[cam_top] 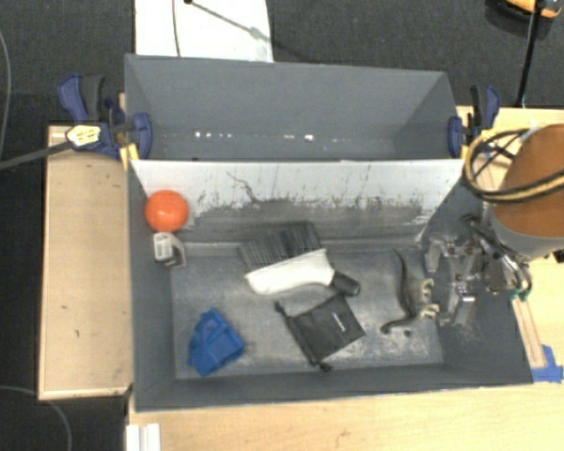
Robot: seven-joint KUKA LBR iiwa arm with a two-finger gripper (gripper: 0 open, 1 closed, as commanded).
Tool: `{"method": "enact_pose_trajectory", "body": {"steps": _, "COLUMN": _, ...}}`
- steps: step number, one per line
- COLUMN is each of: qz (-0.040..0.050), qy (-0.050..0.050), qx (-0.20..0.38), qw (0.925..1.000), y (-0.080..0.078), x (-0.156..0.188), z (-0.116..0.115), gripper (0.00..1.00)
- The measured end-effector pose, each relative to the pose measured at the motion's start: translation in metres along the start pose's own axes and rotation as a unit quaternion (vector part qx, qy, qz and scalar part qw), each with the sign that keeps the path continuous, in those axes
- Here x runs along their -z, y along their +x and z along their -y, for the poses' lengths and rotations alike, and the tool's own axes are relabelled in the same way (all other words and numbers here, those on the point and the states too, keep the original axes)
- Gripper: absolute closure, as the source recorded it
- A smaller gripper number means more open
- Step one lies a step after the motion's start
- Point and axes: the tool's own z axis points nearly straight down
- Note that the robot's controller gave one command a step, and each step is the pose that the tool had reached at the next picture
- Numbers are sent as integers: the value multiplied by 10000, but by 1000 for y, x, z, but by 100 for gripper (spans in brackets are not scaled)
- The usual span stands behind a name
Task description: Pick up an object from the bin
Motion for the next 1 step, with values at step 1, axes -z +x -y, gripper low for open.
{"method": "enact_pose_trajectory", "body": {"steps": 1, "qz": -7, "qy": -7, "qx": 1754, "qw": 9845, "y": -15, "x": -43, "z": 8, "gripper": 0}}
